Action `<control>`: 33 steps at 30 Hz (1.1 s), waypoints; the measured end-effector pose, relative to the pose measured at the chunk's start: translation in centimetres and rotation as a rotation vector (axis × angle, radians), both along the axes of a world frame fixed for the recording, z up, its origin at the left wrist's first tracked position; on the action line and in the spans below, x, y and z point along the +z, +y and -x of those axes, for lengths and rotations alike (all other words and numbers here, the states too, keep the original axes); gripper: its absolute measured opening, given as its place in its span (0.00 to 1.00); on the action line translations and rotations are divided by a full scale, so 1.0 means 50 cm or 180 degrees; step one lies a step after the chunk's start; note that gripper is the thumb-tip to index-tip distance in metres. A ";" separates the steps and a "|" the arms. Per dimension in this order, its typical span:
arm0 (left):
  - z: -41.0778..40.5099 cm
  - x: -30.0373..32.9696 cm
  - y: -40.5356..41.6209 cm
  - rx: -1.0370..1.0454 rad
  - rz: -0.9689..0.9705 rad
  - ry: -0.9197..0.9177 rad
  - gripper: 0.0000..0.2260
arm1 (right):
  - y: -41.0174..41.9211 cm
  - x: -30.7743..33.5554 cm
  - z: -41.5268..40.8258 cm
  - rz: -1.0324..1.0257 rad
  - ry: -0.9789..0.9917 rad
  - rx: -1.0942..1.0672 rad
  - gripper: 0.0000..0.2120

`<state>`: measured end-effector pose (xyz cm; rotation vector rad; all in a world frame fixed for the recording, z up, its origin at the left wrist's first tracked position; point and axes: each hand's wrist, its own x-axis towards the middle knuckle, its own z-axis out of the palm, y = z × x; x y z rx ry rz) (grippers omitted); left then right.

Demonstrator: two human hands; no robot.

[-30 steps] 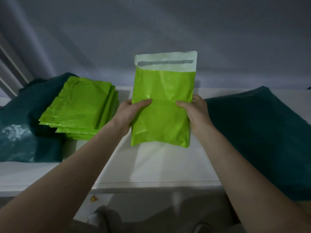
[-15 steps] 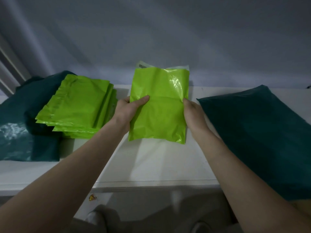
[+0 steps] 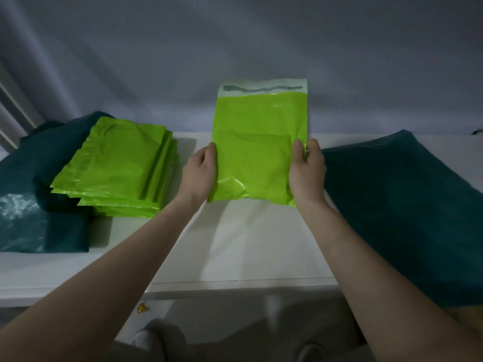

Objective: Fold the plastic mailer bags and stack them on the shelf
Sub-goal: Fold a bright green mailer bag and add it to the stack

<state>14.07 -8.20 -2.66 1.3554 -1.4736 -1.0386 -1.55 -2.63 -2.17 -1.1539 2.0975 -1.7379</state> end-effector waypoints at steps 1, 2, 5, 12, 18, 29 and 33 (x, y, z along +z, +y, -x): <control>0.001 0.000 0.004 0.0041 0.0227 -0.0224 0.17 | 0.001 0.001 -0.001 0.0052 0.0046 -0.0006 0.10; 0.001 0.002 0.008 0.0099 0.0446 -0.0440 0.16 | 0.003 0.003 -0.002 0.0090 0.0106 0.0007 0.09; -0.003 0.001 0.006 0.0191 0.0972 -0.0784 0.13 | 0.010 0.010 -0.007 0.0098 0.0439 0.0060 0.08; -0.011 0.004 -0.002 0.0220 0.1557 -0.0933 0.12 | 0.016 0.009 -0.006 0.0235 0.1147 0.0013 0.10; -0.018 -0.018 -0.008 0.0107 0.1389 -0.1415 0.13 | 0.019 -0.005 0.001 -0.0321 0.1613 0.0091 0.13; -0.057 -0.062 0.006 -0.0607 0.0385 -0.2948 0.12 | 0.046 -0.081 0.043 -0.2347 0.1810 0.0492 0.19; -0.056 -0.056 0.006 -0.0726 0.0744 -0.2639 0.10 | 0.048 -0.068 0.045 -0.2174 0.1540 0.0546 0.16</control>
